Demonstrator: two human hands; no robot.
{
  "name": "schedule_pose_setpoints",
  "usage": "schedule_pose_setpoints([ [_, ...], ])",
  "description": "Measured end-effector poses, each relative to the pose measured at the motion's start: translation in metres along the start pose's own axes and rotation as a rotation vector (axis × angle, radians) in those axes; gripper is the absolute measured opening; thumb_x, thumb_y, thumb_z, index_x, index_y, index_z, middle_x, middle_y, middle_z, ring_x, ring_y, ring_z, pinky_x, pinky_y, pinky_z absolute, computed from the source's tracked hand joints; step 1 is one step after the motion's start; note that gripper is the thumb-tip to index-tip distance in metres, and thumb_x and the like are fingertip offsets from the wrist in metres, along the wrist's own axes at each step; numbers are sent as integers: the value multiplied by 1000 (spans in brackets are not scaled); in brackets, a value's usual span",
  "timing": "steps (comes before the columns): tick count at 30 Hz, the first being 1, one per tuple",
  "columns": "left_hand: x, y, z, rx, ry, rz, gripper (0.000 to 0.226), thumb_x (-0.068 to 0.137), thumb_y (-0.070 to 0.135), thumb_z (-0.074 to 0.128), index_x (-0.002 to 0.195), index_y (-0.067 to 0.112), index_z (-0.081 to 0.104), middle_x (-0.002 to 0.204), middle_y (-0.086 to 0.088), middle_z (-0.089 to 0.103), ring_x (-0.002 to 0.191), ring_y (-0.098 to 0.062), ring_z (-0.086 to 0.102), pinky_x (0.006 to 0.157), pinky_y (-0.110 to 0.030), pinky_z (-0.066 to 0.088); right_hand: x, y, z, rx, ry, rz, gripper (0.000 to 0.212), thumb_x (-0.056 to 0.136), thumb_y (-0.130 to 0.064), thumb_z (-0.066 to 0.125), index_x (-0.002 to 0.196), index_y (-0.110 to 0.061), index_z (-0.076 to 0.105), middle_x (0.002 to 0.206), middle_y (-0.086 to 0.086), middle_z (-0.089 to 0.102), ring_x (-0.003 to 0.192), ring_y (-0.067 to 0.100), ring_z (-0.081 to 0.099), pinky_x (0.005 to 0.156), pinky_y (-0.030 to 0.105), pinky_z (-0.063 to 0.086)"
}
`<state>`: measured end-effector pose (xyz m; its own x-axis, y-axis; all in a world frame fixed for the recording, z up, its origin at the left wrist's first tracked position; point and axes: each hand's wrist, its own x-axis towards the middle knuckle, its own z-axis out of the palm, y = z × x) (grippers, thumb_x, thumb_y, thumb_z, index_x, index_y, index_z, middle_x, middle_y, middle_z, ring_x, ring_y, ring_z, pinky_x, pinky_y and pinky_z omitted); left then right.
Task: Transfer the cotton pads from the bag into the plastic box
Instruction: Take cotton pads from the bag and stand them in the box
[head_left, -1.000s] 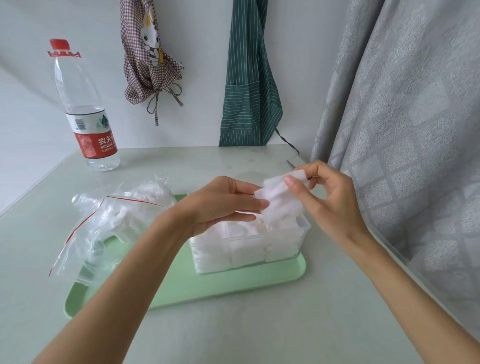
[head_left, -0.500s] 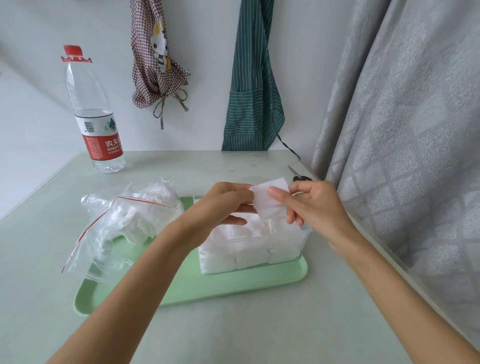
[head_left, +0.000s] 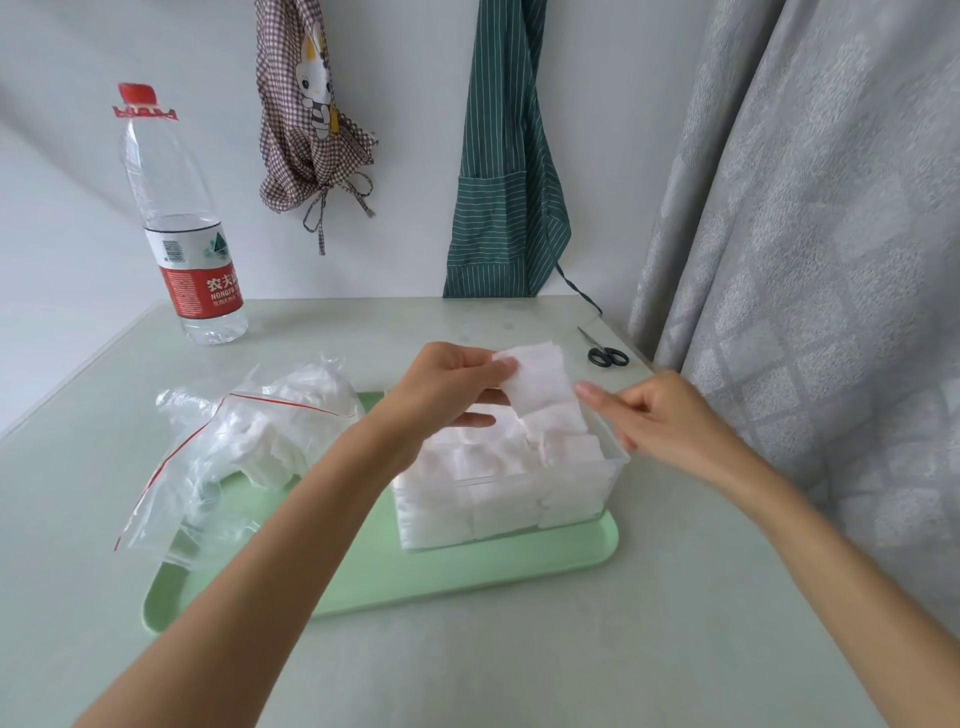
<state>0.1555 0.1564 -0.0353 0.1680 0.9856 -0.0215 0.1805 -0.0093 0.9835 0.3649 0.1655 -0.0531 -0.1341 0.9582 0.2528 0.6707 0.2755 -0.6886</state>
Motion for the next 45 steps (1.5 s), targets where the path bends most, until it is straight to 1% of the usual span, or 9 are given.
schedule_pose_setpoints([
  [4, 11, 5, 7, 94, -46, -6, 16, 93, 30, 56, 91, 23, 70, 80, 12, 70, 68, 6, 63, 71, -17, 54, 10, -4, -19, 232, 17, 194, 47, 87, -55, 50, 74, -13, 67, 56, -2, 58, 45, 6, 47, 47, 15, 35],
  [8, 25, 5, 24, 214, -65, -13, 25, 93, 35, 55, 103, 18, 70, 85, 7, 65, 66, 2, 57, 55, -9, 42, 18, -10, -9, 428, -196, 263, 40, 81, -33, 69, 115, -16, 57, 98, 4, 72, 83, 12, 66, 72, 21, 52],
  [12, 33, -10, 31, 393, -49, -1, 25, 89, 31, 62, 98, 10, 73, 85, -6, 69, 63, -5, 56, 61, -11, 44, 18, 1, 1, 220, -165, 251, 31, 83, -2, 67, 105, -15, 51, 76, 1, 68, 70, 14, 60, 63, 22, 50],
  [16, 35, -18, 31, 500, -126, -70, 18, 84, 24, 69, 100, 19, 72, 68, 4, 64, 64, -6, 56, 49, -7, 40, 14, 4, 6, 3, -166, 176, 26, 83, -6, 65, 100, -17, 48, 82, 10, 68, 76, 20, 58, 65, 28, 42],
  [19, 40, -19, 31, 623, -114, -79, 18, 83, 25, 68, 99, 17, 73, 61, 10, 62, 76, -11, 62, 68, -21, 46, 10, 0, 7, -198, -142, 101, 36, 73, -16, 76, 95, -22, 49, 88, 0, 64, 80, 18, 59, 73, 30, 47],
  [23, 41, -16, 35, 822, -99, -67, 19, 77, 34, 72, 95, 29, 74, 61, 14, 61, 88, -15, 65, 79, -29, 47, 12, -2, 4, -410, -147, -25, 30, 65, -15, 81, 70, -31, 56, 78, -8, 64, 60, 2, 51, 59, 23, 40],
  [27, 38, -18, 38, 962, -8, -10, 28, 68, 41, 78, 94, 33, 71, 91, 13, 70, 92, -12, 62, 69, -25, 40, 19, -6, 0, -401, -297, 37, 18, 67, -24, 83, 78, -35, 72, 70, -6, 52, 59, 8, 46, 60, 24, 38],
  [38, 31, -20, 34, 975, -20, 116, 18, 74, 39, 75, 91, 33, 75, 84, 14, 64, 92, -10, 61, 63, -24, 40, 33, -22, -1, -618, -533, 199, 17, 69, -36, 81, 80, -39, 69, 68, -12, 47, 62, 2, 45, 52, 16, 35],
  [45, -20, -25, -14, 783, 316, 221, 15, 83, 41, 65, 97, 39, 68, 86, 19, 57, 90, -6, 50, 70, -26, 41, 18, -42, 9, -212, -234, 107, 13, 72, -34, 78, 84, -32, 71, 67, -8, 55, 59, 6, 50, 59, 21, 39],
])
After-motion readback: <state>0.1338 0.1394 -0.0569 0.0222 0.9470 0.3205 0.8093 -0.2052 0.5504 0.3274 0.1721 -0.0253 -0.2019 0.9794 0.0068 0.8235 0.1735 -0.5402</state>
